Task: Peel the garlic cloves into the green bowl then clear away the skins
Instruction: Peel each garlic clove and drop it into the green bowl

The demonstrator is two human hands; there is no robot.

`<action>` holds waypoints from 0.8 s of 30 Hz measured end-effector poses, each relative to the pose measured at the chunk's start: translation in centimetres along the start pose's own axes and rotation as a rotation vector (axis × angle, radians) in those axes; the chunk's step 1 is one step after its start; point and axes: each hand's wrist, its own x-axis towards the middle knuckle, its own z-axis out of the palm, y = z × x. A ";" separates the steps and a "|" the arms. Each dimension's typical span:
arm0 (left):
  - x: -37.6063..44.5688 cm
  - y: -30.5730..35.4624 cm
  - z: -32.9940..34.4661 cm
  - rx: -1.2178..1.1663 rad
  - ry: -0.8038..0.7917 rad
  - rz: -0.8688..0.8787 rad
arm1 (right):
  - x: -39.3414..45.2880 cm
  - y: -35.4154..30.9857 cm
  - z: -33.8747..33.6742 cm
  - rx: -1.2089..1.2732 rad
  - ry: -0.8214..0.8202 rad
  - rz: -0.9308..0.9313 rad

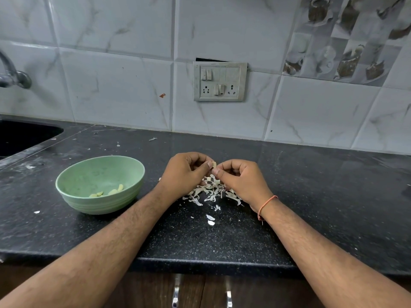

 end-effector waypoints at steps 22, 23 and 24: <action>0.0 -0.6 0.4 0.177 -0.103 -0.006 | 0.0 -0.3 -0.1 0.058 0.071 -0.028; 0.0 -0.5 0.3 0.184 -0.094 0.007 | 0.0 -0.3 -0.1 0.065 0.072 -0.025; 0.0 -0.5 0.2 0.198 -0.079 0.023 | 0.0 -0.4 -0.2 0.068 0.072 -0.021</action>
